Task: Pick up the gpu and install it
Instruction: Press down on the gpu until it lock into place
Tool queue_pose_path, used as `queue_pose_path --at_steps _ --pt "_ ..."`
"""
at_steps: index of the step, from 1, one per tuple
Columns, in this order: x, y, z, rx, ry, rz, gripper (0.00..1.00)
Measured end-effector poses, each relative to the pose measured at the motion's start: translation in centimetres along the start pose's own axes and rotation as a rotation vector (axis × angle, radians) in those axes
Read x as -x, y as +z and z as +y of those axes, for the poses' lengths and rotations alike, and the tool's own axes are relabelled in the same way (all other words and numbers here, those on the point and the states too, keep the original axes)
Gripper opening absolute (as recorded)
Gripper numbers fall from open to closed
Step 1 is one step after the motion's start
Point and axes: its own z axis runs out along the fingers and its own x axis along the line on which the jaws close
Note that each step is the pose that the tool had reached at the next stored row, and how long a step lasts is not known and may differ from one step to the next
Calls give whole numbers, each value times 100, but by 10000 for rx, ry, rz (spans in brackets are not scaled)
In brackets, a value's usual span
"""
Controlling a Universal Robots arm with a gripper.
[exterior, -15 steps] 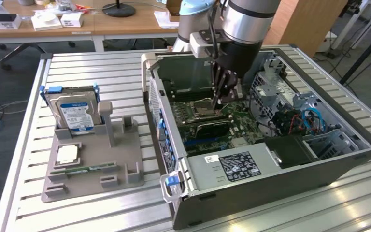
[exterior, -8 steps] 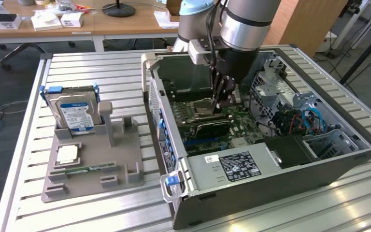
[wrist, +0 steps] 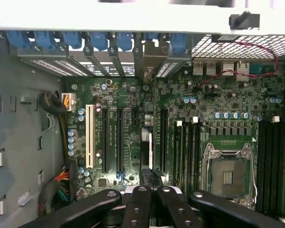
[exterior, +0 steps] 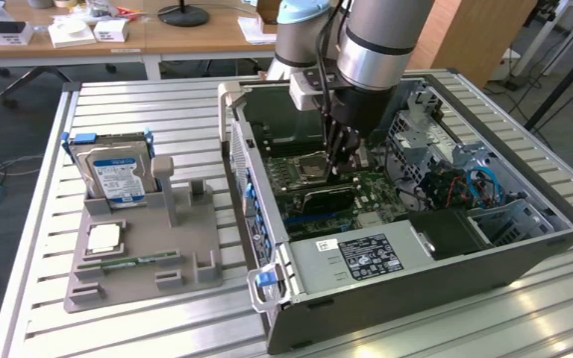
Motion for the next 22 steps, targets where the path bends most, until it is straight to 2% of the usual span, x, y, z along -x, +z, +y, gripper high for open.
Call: queue_pose_path --at_steps 5,18,22 --pt "-2 90 -1 0 0 -29 10" --pt "46 132 14 0 -2 -39 10" --pt "45 186 15 0 -1 -41 10"
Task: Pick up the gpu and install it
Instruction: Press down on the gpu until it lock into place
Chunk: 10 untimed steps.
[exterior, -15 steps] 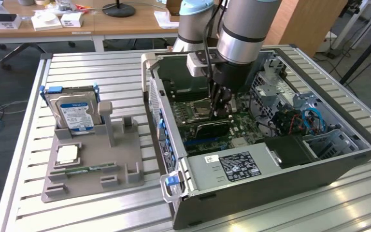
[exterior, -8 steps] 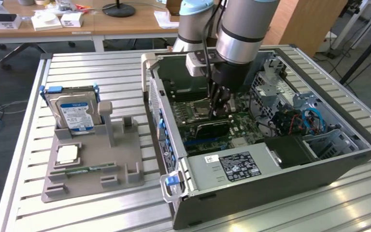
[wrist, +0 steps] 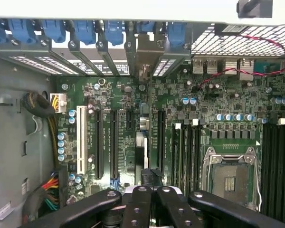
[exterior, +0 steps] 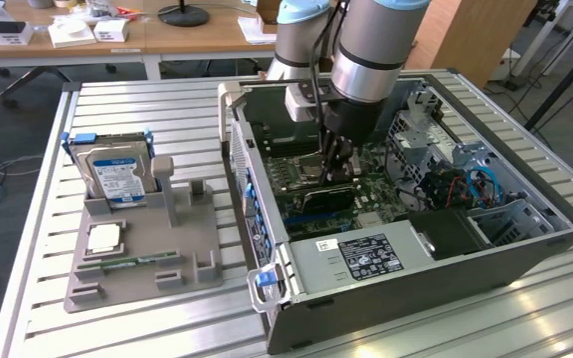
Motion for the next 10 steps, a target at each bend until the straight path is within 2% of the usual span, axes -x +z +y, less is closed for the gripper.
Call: queue_pose_path --at_steps 10 --pt "-2 75 -1 1 0 1 10"
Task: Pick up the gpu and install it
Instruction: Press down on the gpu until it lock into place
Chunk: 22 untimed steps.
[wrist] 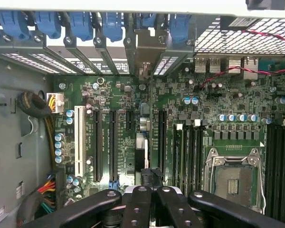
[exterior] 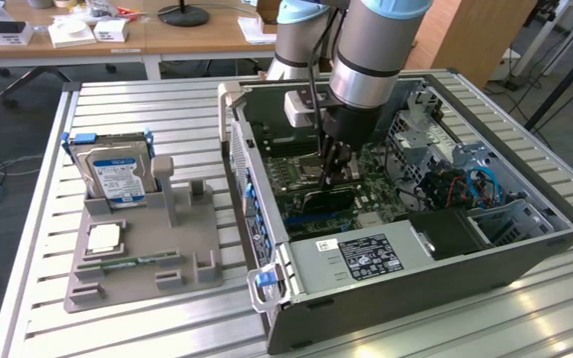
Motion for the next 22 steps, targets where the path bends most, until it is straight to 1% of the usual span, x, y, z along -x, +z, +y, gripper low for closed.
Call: queue_pose_path --at_steps 4,7,22 --pt "0 0 0 1 0 1 10" --pt "0 12 0 0 1 -16 10" --pt "16 25 3 1 0 -15 10"
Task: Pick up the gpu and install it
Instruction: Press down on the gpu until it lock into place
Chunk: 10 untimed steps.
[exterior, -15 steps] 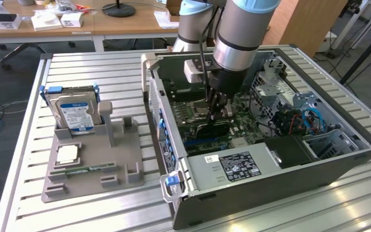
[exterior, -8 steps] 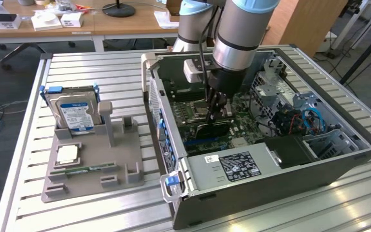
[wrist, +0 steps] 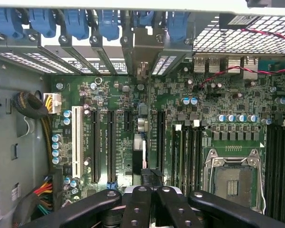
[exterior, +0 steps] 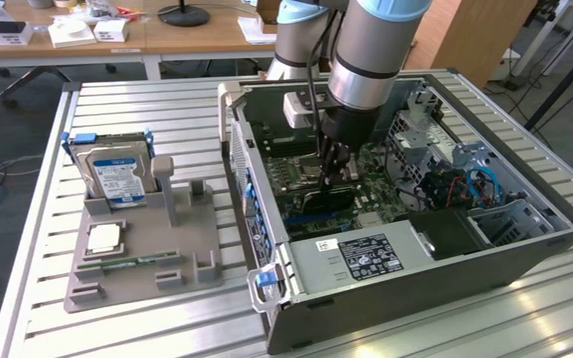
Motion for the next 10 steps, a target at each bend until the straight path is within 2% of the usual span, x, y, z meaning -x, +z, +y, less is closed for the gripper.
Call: queue_pose_path --at_steps 10 --pt "0 19 -1 -1 0 -2 10"
